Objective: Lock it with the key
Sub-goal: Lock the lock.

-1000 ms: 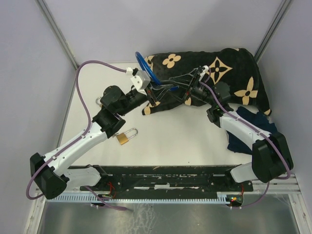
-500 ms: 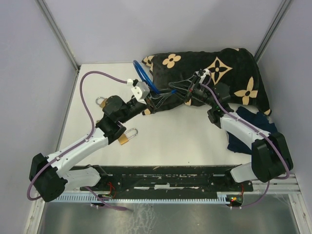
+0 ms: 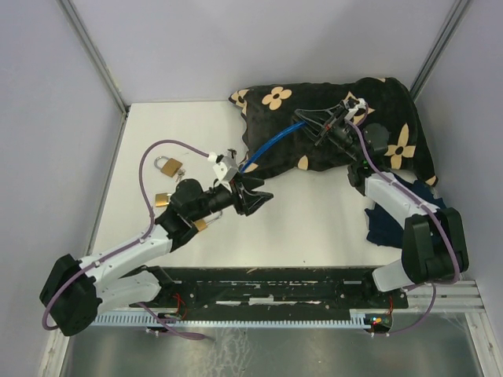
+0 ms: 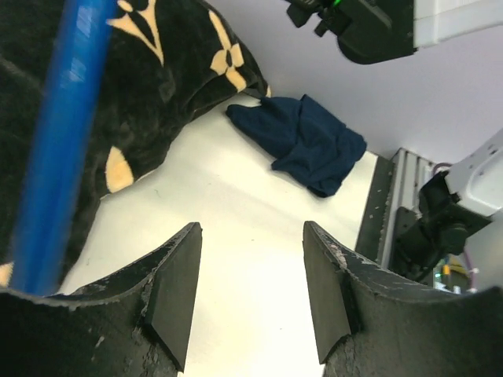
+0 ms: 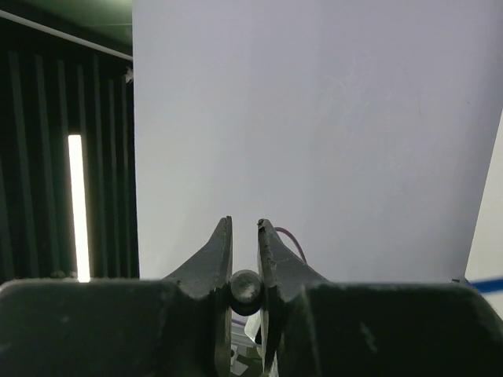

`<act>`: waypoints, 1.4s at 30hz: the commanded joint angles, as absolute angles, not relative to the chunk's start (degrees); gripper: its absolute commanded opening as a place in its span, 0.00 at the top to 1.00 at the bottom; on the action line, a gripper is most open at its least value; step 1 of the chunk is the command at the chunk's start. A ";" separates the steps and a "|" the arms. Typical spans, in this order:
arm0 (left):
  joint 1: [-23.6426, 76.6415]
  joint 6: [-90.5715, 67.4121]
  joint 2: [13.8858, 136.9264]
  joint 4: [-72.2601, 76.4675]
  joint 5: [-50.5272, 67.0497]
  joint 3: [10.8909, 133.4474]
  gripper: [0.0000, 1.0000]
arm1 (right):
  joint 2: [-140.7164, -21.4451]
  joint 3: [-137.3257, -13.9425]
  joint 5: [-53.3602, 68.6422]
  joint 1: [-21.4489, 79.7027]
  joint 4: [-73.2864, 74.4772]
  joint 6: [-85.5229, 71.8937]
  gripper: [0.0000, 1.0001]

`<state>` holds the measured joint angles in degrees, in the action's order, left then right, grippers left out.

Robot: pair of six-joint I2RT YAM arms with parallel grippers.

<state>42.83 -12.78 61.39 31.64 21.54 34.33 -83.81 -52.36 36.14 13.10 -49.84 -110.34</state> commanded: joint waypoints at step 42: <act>56.65 -11.64 68.54 44.51 -2.19 34.02 0.33 | -74.74 -71.40 35.92 29.08 21.18 -19.59 0.98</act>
<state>55.33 -17.96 65.01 38.04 2.92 31.55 -74.26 -69.47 38.54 27.42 21.74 -20.21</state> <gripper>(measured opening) 0.676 0.187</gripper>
